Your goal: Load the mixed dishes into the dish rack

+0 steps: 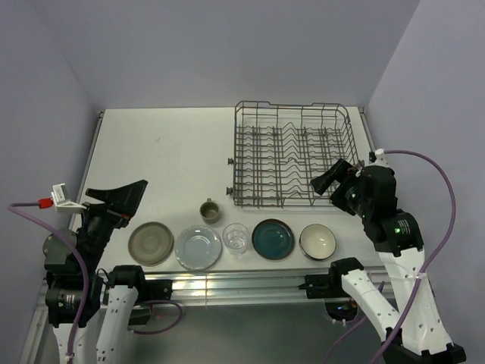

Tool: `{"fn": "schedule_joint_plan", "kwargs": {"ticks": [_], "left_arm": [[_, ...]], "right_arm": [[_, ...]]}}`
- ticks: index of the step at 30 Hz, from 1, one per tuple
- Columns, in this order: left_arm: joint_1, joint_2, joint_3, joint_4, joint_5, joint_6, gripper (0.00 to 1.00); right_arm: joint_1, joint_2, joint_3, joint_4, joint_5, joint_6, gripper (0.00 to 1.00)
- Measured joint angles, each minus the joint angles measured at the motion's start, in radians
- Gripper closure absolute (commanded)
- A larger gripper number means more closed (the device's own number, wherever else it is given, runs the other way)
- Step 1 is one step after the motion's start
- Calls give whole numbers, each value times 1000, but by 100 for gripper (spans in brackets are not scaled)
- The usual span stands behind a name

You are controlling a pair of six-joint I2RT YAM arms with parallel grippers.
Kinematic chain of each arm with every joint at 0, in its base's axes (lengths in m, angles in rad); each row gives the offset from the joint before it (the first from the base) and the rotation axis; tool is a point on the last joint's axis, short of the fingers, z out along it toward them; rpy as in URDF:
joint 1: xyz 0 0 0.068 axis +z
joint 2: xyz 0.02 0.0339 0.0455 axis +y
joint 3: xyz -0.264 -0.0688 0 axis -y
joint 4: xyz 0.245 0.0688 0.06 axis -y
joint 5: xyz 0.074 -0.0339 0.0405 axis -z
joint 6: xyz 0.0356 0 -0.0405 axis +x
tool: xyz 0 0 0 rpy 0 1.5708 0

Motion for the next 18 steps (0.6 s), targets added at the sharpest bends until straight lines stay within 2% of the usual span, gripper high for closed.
{"fn": "schedule_joint_plan", "kwargs": {"ticks": [2, 3, 4, 10, 13, 18], "left_arm": [[0, 4, 14, -31, -29, 5, 1], [0, 10, 29, -64, -50, 9, 1], [0, 19, 48, -97, -76, 13, 1], [0, 42, 88, -193, -173, 24, 1], [0, 39, 66, -199, -182, 19, 3], [0, 39, 43, -213, -182, 15, 4]], "right_arm": [[0, 14, 0, -45, 90, 19, 4], [0, 24, 0, -66, 122, 26, 10], [0, 37, -1, -86, 150, 28, 11], [32, 51, -97, -84, 137, 15, 11], [89, 87, -113, -101, 171, 27, 11], [285, 219, -120, -109, 242, 60, 10]]}}
